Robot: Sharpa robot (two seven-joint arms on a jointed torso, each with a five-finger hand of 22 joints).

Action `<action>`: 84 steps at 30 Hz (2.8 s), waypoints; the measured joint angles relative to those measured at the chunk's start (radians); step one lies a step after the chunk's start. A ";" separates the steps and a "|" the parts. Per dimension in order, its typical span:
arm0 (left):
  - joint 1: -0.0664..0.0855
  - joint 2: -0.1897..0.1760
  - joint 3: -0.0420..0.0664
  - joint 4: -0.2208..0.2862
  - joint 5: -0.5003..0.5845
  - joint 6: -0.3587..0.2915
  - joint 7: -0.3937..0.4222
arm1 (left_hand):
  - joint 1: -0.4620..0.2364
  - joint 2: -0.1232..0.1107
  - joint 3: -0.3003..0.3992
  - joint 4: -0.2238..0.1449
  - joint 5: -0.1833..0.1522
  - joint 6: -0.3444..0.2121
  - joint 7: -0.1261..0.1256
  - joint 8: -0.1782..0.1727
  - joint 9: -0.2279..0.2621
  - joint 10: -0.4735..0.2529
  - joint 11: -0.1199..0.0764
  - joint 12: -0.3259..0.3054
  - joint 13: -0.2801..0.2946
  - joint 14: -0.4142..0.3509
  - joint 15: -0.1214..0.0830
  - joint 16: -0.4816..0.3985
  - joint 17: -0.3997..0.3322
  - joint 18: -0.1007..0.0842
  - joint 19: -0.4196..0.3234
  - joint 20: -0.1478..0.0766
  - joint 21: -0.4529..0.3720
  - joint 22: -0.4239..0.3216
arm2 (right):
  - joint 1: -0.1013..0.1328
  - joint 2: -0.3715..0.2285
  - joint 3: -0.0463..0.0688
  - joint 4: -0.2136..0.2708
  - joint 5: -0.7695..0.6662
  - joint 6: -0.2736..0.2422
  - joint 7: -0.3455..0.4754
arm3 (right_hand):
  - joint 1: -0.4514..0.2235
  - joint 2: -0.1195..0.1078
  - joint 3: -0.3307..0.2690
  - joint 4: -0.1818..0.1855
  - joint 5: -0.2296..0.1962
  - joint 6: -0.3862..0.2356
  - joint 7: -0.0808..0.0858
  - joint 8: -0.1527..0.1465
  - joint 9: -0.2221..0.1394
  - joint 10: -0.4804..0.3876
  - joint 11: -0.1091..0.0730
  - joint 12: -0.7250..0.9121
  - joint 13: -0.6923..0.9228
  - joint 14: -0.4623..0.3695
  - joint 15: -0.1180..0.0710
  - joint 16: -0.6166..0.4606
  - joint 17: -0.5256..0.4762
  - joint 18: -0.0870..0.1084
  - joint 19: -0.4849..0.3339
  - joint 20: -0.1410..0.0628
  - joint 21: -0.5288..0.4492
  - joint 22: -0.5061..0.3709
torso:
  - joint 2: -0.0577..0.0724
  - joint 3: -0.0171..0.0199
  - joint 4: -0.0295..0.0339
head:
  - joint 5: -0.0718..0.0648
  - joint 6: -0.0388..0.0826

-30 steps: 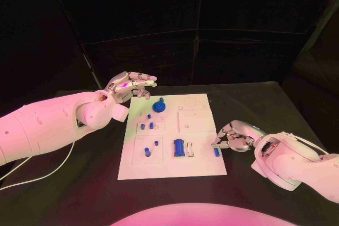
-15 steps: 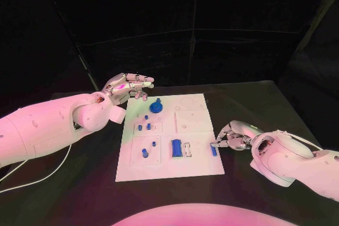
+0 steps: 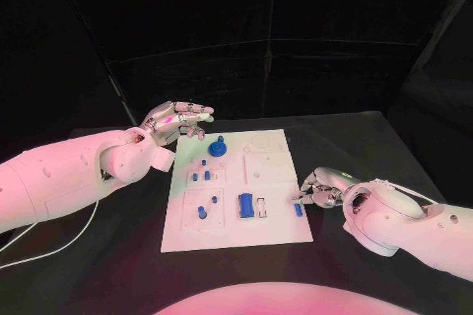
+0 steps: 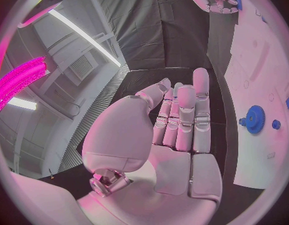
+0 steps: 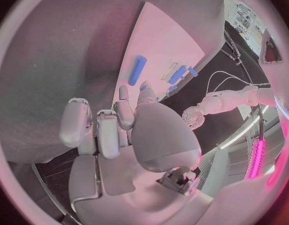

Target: Assemble the parts on the task board

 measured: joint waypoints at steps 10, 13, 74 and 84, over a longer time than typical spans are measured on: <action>0.000 0.000 0.000 -0.002 0.000 0.001 0.000 | 0.000 0.000 0.000 0.000 0.000 0.000 0.000 0.000 0.000 0.000 0.000 0.000 0.000 0.000 0.000 0.000 0.000 0.000 0.000 0.000 0.000 0.000 | -0.002 0.006 0.000 0.003 -0.024 0.036 -0.023 | 0.004 -0.004 -0.005 0.000 0.000 0.008 -0.002 0.000 0.003 0.008 0.000 0.008 0.005 0.000 0.000 0.000 0.000 0.000 0.003 -0.003 0.000 0.001 | 0.000 -0.0002 0.0003 | 0.000 -0.003; 0.000 0.000 0.000 -0.002 0.000 0.001 0.000 | 0.000 0.000 0.000 0.000 0.000 0.000 0.000 0.000 0.000 0.000 0.000 0.000 0.001 0.000 0.000 0.000 0.000 0.000 0.000 0.000 0.000 -0.001 | -0.002 0.007 0.001 0.003 -0.030 0.043 -0.027 | 0.004 -0.004 -0.006 -0.001 0.000 0.011 -0.005 0.000 0.004 0.008 0.000 0.011 0.006 0.000 0.000 0.000 0.000 0.000 0.004 -0.004 0.000 0.002 | 0.000 -0.0007 0.0003 | -0.001 -0.003; -0.002 -0.004 -0.002 0.001 0.000 0.026 -0.007 | 0.000 0.000 0.000 0.000 0.000 0.000 0.000 0.000 0.000 -0.007 0.000 0.004 0.000 -0.003 0.004 0.000 -0.006 0.000 0.000 0.000 0.000 -0.001 | -0.050 0.041 0.001 0.073 -0.266 0.049 -0.066 | 0.130 -0.039 0.121 -0.087 0.236 0.050 -0.017 -0.027 -0.006 0.003 -0.011 0.017 0.005 0.000 -0.007 0.000 0.000 0.000 0.016 -0.016 0.008 0.017 | 0.000 -0.0015 0.0010 | 0.010 -0.005; -0.002 -0.006 -0.002 0.005 0.000 0.026 -0.007 | 0.000 0.000 0.000 0.000 0.000 0.000 0.000 0.000 0.000 -0.007 0.000 0.004 0.000 -0.003 0.004 0.000 -0.007 0.000 0.000 0.000 0.000 -0.001 | -0.049 0.056 0.002 0.080 -0.182 -0.055 -0.057 | 0.131 -0.040 0.168 -0.054 0.226 0.053 -0.021 -0.036 -0.006 0.003 -0.011 0.017 0.004 0.000 -0.007 0.000 0.000 0.000 0.016 -0.016 0.008 0.021 | 0.001 -0.0015 0.0014 | 0.012 -0.009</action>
